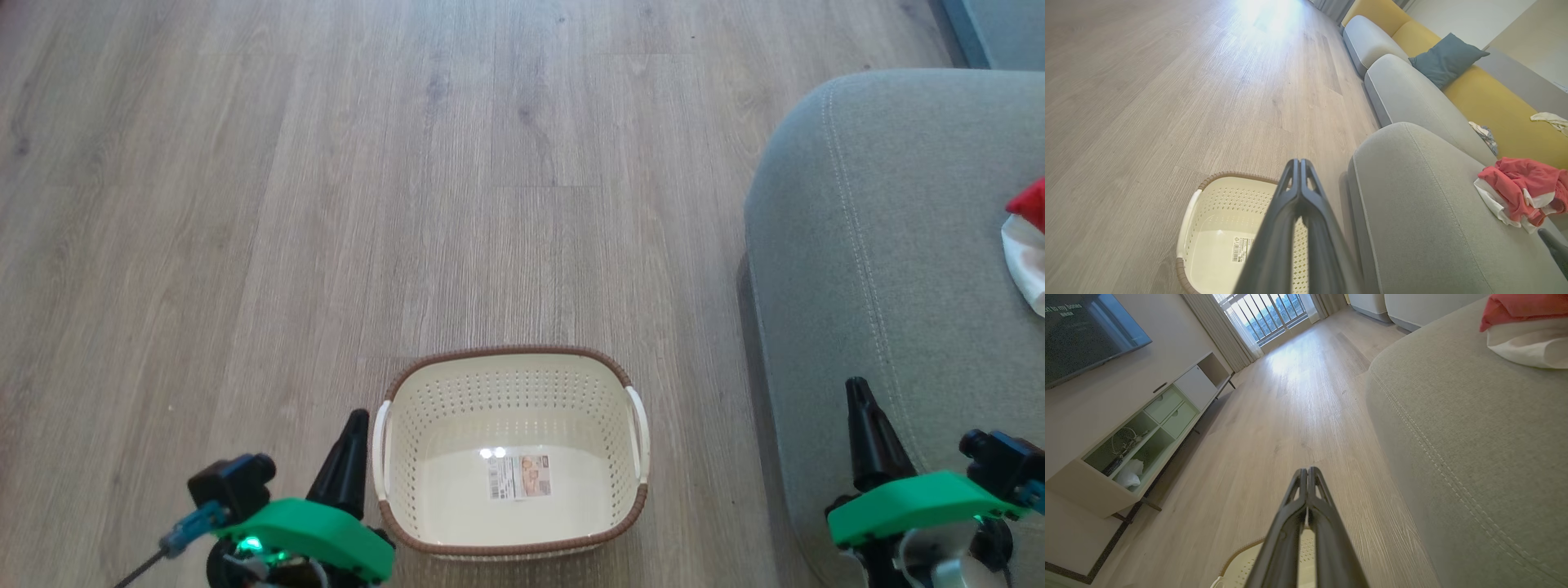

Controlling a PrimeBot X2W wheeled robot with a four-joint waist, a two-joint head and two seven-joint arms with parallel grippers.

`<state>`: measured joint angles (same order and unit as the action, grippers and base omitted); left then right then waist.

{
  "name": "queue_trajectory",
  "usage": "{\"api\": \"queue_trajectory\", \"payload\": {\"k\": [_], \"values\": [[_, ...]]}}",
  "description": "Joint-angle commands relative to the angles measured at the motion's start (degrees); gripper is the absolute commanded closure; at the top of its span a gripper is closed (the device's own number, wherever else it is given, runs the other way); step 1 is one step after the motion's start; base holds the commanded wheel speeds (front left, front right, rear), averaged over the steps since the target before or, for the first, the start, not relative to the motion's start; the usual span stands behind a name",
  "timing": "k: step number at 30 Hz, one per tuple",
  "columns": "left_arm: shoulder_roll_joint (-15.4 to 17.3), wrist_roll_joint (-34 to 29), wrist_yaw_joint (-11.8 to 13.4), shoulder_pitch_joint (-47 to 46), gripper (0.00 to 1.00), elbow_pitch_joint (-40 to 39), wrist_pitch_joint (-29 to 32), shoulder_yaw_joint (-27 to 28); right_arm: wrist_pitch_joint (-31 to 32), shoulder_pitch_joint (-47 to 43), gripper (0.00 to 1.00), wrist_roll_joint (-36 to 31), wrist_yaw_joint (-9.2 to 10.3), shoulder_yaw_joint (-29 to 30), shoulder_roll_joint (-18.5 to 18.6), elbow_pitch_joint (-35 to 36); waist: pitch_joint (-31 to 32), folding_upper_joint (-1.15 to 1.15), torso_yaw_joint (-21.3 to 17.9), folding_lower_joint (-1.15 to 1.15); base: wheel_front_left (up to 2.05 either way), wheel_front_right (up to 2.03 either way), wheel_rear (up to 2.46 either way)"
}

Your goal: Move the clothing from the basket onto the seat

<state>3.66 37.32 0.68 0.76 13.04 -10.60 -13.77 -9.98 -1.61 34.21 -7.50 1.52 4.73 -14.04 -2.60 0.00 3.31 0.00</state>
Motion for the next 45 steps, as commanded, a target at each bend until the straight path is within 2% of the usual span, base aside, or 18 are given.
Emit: {"api": "queue_trajectory", "payload": {"k": [1, 45], "values": [[0.6, 1.8, -0.4, -3.0, 1.0, -1.6, 0.3, 1.4, 0.7, 2.9, 1.0, 1.9, 0.0, 0.3, 0.0, 1.6, 0.0, 0.0, -0.1, 0.0, 0.0, 0.0, 0.0], [1.0, 28.7, -4.1, -4.8, 1.0, -0.5, 7.1, 8.9, 8.1, 5.2, 1.0, 29.1, 0.01, 2.4, -0.8, 0.8, 1.2, 0.0, -1.6, 0.0, 0.0, 0.0, 0.0]]}}
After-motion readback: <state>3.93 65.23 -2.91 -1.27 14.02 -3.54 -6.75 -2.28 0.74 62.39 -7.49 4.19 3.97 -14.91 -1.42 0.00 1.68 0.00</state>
